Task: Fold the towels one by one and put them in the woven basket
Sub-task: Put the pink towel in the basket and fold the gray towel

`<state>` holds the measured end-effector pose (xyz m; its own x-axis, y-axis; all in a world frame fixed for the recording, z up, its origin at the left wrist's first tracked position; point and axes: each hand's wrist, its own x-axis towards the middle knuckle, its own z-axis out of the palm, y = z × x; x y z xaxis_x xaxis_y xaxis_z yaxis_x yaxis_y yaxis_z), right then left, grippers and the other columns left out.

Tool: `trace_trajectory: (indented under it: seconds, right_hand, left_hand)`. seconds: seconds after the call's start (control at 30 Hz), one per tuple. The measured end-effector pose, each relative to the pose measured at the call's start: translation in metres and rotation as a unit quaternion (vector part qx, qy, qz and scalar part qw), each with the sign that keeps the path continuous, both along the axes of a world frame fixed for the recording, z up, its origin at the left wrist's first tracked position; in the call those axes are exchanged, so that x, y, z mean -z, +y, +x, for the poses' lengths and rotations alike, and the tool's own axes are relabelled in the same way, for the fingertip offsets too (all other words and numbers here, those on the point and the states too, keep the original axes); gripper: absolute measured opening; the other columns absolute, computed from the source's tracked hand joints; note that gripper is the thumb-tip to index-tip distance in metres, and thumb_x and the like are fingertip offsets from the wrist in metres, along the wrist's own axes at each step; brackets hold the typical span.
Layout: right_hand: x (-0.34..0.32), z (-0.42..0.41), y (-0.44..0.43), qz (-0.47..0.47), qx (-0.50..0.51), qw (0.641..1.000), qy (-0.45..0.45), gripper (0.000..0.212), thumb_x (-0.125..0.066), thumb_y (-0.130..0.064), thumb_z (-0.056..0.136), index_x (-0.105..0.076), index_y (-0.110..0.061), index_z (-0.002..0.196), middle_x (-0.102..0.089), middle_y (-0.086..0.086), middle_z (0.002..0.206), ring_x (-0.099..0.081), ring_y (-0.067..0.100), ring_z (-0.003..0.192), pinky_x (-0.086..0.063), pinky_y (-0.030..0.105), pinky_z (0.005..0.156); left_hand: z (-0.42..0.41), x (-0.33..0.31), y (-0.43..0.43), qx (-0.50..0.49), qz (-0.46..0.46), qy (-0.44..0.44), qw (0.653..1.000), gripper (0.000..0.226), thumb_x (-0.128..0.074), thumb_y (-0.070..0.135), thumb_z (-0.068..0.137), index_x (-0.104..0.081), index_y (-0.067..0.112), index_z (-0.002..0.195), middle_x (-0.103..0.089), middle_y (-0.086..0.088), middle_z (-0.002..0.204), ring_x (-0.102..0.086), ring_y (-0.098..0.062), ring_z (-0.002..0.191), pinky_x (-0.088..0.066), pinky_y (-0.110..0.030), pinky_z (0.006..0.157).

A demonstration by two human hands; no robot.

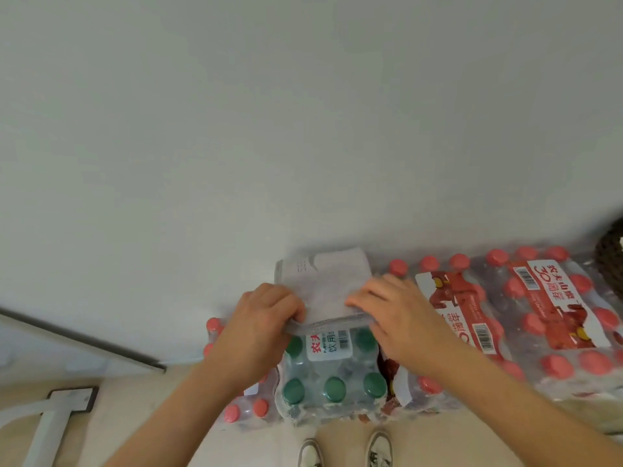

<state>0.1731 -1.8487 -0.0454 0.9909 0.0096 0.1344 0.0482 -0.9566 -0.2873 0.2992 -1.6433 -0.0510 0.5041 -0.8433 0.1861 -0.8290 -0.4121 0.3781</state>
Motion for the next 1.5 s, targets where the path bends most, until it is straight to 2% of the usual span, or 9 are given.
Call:
trace_trajectory:
  seconds: [0.17, 0.27, 0.37, 0.57, 0.73, 0.97, 1.33, 1.43, 1.5]
  right_hand:
    - [0.042, -0.033, 0.020, 0.113, 0.015, 0.989, 0.093, 0.034, -0.071, -0.029, 0.081, -0.062, -0.028, 0.114, -0.047, -0.012, 0.101, -0.045, 0.004, 0.094, -0.040, 0.017, 0.079]
    - [0.041, -0.036, 0.024, 0.321, 0.169, 0.929, 0.067, 0.021, -0.069, -0.028, 0.085, -0.064, -0.032, 0.105, -0.054, -0.018, 0.099, -0.052, -0.003, 0.093, -0.043, 0.012, 0.079]
    - [0.043, -0.031, 0.028, 0.405, 0.316, 0.858, 0.025, 0.017, -0.071, -0.015, 0.082, -0.065, -0.029, 0.092, -0.062, -0.007, 0.090, -0.058, 0.001, 0.085, -0.046, 0.012, 0.072]
    - [0.042, -0.026, 0.040, 0.421, 0.389, 0.815, 0.084, 0.031, -0.076, -0.018, 0.074, -0.054, -0.034, 0.090, -0.062, 0.000, 0.086, -0.063, 0.017, 0.077, -0.055, 0.038, 0.072]
    - [0.032, -0.021, 0.035, 0.470, 0.399, 0.772, 0.151, 0.033, -0.069, -0.017, 0.079, -0.050, -0.024, 0.105, -0.067, 0.005, 0.082, -0.063, 0.014, 0.058, -0.053, 0.030, 0.055]
    - [0.024, -0.017, 0.029, 0.662, 0.411, 0.609, 0.147, 0.028, -0.063, -0.008, 0.086, -0.052, -0.018, 0.110, -0.063, 0.007, 0.062, -0.048, 0.010, 0.045, -0.030, 0.019, 0.040]
    - [0.038, -0.029, 0.030, 0.327, 0.306, 0.874, 0.189, 0.031, -0.060, -0.023, 0.089, -0.036, -0.036, 0.105, -0.056, -0.002, 0.071, -0.054, 0.012, 0.060, -0.047, 0.031, 0.056]
    - [0.038, -0.029, 0.042, 0.070, 0.272, 0.957, 0.079, 0.040, -0.066, -0.019, 0.082, -0.044, -0.027, 0.115, -0.046, -0.004, 0.093, -0.051, 0.016, 0.083, -0.047, 0.028, 0.065]
    - [0.042, -0.028, 0.050, 0.011, 0.203, 0.979, -0.001, 0.042, -0.067, -0.007, 0.074, -0.053, -0.020, 0.111, -0.047, 0.001, 0.101, -0.049, 0.020, 0.089, -0.048, 0.032, 0.067]
  left_hand:
    - [-0.026, 0.030, 0.026, 0.025, 0.133, 0.023, 0.991, 0.034, -0.062, 0.018, 0.060, -0.046, 0.036, 0.084, -0.050, 0.018, 0.095, -0.047, -0.010, 0.086, -0.039, -0.028, 0.069]
    - [-0.031, 0.024, 0.023, 0.018, 0.105, 0.026, 0.994, 0.019, -0.055, 0.045, 0.071, -0.053, 0.037, 0.088, -0.053, 0.018, 0.094, -0.049, -0.008, 0.084, -0.034, -0.025, 0.070]
    - [-0.036, 0.032, 0.008, 0.015, 0.104, -0.016, 0.994, 0.031, -0.047, 0.056, 0.077, -0.060, 0.033, 0.094, -0.057, 0.012, 0.090, -0.054, -0.012, 0.078, -0.040, -0.025, 0.067]
    - [-0.041, 0.045, -0.004, 0.025, 0.117, -0.068, 0.990, 0.034, -0.045, 0.054, 0.080, -0.059, 0.027, 0.096, -0.055, 0.004, 0.088, -0.054, -0.019, 0.077, -0.048, -0.032, 0.061]
    - [-0.048, 0.045, -0.008, 0.036, 0.091, -0.100, 0.990, 0.033, -0.053, 0.049, 0.081, -0.057, 0.022, 0.099, -0.056, 0.000, 0.098, -0.053, -0.021, 0.087, -0.049, -0.036, 0.065]
    - [-0.049, 0.053, -0.015, 0.028, 0.042, -0.127, 0.991, 0.016, -0.057, 0.035, 0.090, -0.056, 0.020, 0.097, -0.056, 0.001, 0.095, -0.052, -0.021, 0.084, -0.047, -0.035, 0.066]
    - [-0.045, 0.063, 0.017, 0.089, 0.003, -0.177, 0.980, 0.021, -0.065, 0.020, 0.084, -0.065, 0.014, 0.104, -0.060, -0.003, 0.092, -0.055, -0.022, 0.084, -0.051, -0.034, 0.070]
    - [-0.044, 0.063, 0.014, 0.084, 0.011, -0.163, 0.983, 0.017, -0.060, 0.026, 0.087, -0.065, 0.018, 0.101, -0.060, 0.000, 0.095, -0.055, -0.021, 0.089, -0.050, -0.033, 0.072]
    - [-0.044, 0.063, 0.012, 0.081, 0.018, -0.149, 0.985, 0.016, -0.060, 0.027, 0.087, -0.065, 0.019, 0.100, -0.061, 0.001, 0.096, -0.056, -0.021, 0.088, -0.050, -0.033, 0.071]
